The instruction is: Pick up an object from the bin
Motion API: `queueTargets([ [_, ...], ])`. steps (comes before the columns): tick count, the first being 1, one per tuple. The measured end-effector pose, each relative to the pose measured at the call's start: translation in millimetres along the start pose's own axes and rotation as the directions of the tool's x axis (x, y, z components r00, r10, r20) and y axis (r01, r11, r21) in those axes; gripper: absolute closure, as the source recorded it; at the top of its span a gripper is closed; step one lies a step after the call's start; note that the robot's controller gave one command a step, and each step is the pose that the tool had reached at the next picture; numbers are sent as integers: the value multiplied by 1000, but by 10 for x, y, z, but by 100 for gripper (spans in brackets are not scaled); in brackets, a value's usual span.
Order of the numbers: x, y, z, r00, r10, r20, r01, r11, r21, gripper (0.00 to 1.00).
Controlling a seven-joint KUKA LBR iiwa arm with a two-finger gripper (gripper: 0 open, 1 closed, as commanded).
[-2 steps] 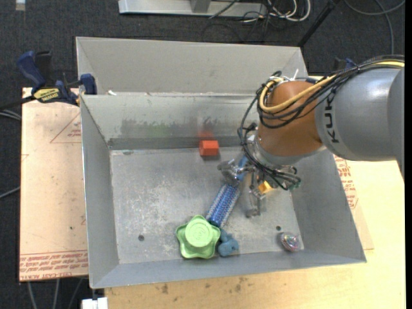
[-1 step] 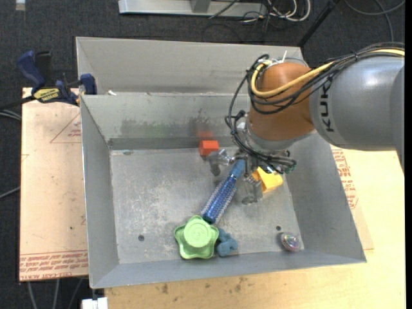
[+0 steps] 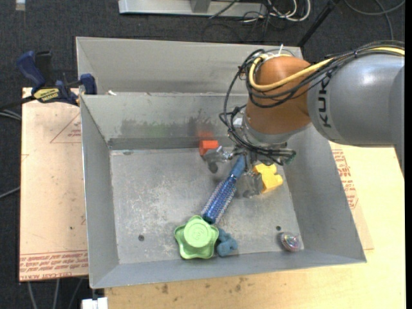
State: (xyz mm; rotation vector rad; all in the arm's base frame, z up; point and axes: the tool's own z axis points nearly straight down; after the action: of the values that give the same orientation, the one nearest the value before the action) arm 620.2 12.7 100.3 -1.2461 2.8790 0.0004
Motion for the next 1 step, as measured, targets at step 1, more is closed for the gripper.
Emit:
queueTargets([
  [1, 24, 32, 312, 992, -126, -3, 126, 992, -3, 0],
])
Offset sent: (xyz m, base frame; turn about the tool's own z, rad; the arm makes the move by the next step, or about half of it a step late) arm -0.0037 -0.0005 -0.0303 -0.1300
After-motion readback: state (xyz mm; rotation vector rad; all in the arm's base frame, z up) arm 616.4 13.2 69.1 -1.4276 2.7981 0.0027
